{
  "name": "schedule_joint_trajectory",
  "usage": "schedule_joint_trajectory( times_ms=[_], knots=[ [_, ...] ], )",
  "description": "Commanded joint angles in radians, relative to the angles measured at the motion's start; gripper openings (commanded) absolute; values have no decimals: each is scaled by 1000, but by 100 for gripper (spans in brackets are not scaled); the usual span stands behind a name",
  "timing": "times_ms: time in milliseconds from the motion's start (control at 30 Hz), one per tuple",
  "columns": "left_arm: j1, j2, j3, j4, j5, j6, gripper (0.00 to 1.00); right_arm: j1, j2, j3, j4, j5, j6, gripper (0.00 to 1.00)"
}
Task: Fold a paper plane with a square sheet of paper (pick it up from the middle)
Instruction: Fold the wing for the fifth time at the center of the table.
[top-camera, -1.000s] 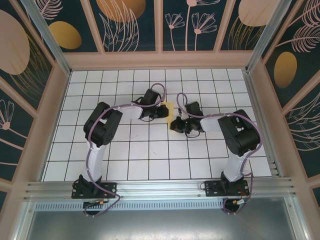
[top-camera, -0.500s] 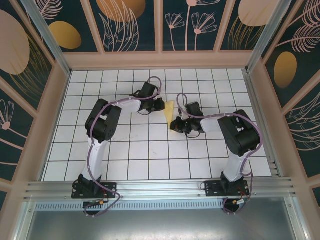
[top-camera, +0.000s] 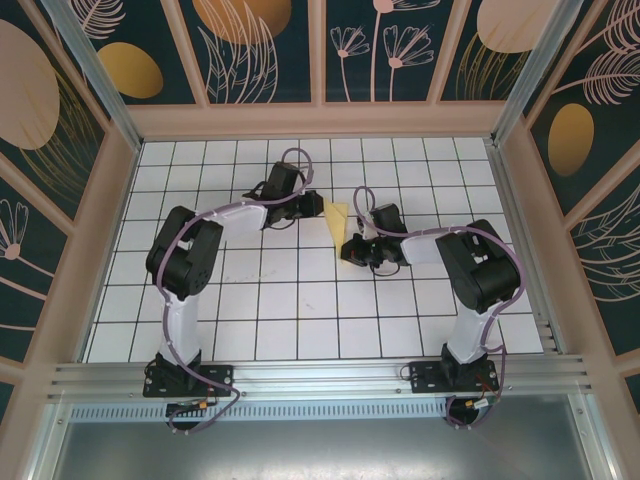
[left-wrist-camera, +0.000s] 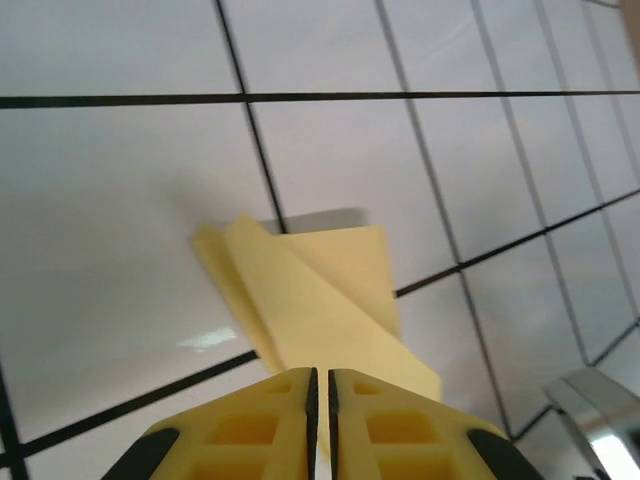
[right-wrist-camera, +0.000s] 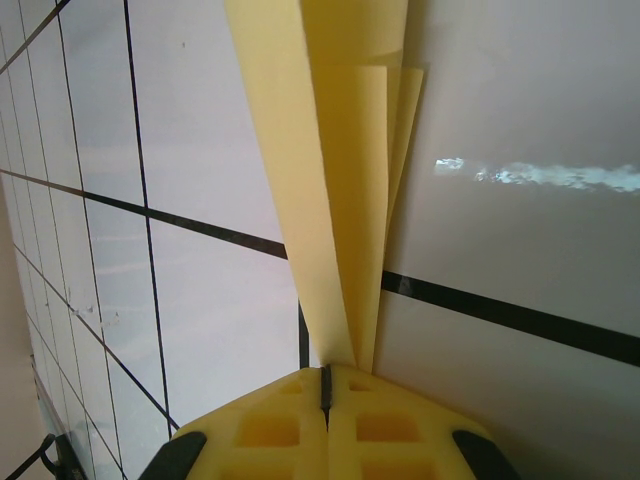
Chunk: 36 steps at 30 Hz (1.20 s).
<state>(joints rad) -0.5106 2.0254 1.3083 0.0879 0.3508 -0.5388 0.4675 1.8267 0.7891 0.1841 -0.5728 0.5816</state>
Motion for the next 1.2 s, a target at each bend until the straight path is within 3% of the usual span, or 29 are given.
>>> schedule_joint_trajectory(
  times_ms=[0, 167, 400, 567, 1167],
  knots=[
    [-37, -26, -57, 110, 114, -19, 15, 20, 98, -77, -220, 119, -14, 0],
    [-86, 21, -62, 112, 115, -35, 15, 24, 100, -77, -221, 119, -12, 0],
    [-116, 108, -47, 88, 53, -115, 15, 26, 104, -76, -222, 119, -11, 0],
    [-116, 147, -7, 23, -11, -97, 15, 31, 111, -75, -231, 128, -15, 0],
    [-30, 247, 202, -130, -140, -1, 15, 49, 114, -85, -257, 159, -20, 0]
  ],
)
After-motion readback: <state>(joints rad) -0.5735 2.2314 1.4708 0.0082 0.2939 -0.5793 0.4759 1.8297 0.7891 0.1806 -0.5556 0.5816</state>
